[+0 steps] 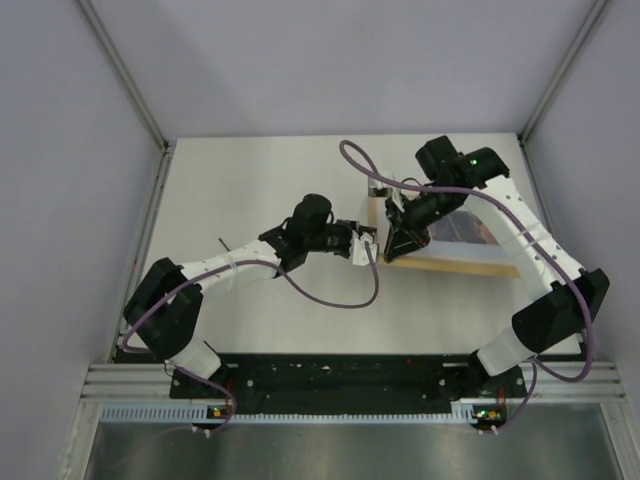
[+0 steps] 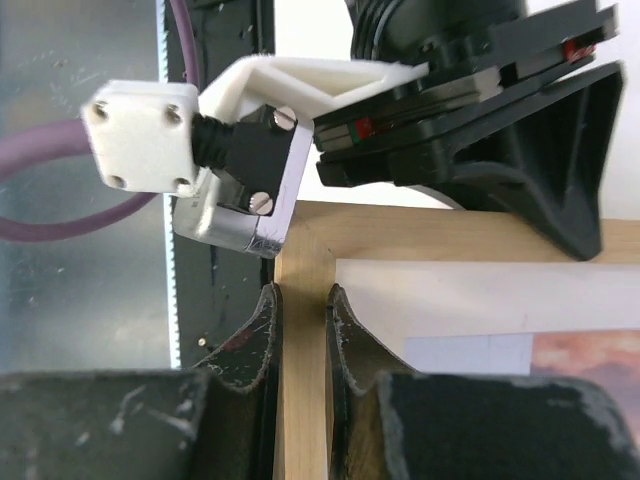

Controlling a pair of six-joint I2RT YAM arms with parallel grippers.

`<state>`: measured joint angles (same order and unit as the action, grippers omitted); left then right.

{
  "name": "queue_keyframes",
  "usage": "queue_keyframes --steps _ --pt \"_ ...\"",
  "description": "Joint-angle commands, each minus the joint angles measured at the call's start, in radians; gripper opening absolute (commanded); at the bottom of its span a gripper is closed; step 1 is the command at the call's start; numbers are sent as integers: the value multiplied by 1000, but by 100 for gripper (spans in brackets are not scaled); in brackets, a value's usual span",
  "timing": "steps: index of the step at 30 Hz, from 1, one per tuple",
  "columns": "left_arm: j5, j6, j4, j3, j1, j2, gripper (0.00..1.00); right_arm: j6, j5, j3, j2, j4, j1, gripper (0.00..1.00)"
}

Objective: Take the photo out of the frame
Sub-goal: Turn over the photo frame at the center of the board.

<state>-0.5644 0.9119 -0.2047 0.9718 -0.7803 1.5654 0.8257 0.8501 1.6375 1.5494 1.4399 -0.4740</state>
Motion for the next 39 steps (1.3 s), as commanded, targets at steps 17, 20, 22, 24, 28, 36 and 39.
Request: queue_keyframes --steps 17,20,22,24,28,36,39 --pt "-83 -344 120 154 -23 -11 0 24 60 96 -31 34 -17 60" --pt "-57 -425 88 150 -25 -16 0 9 29 94 -43 10 -12 72" --pt "-45 -462 79 148 -28 -21 0 -10 -3 91 -55 -22 -5 83" --pt "-38 -488 70 139 -33 -33 0 -26 -43 102 -69 -52 1 93" --pt "-40 -504 67 116 -34 -53 0 -34 -117 163 -89 -76 14 98" --pt "-46 -499 67 90 -36 -47 0 -53 -235 237 -149 -168 32 99" --pt "-43 -496 80 97 -34 -38 0 -2 -278 223 -199 -173 32 99"
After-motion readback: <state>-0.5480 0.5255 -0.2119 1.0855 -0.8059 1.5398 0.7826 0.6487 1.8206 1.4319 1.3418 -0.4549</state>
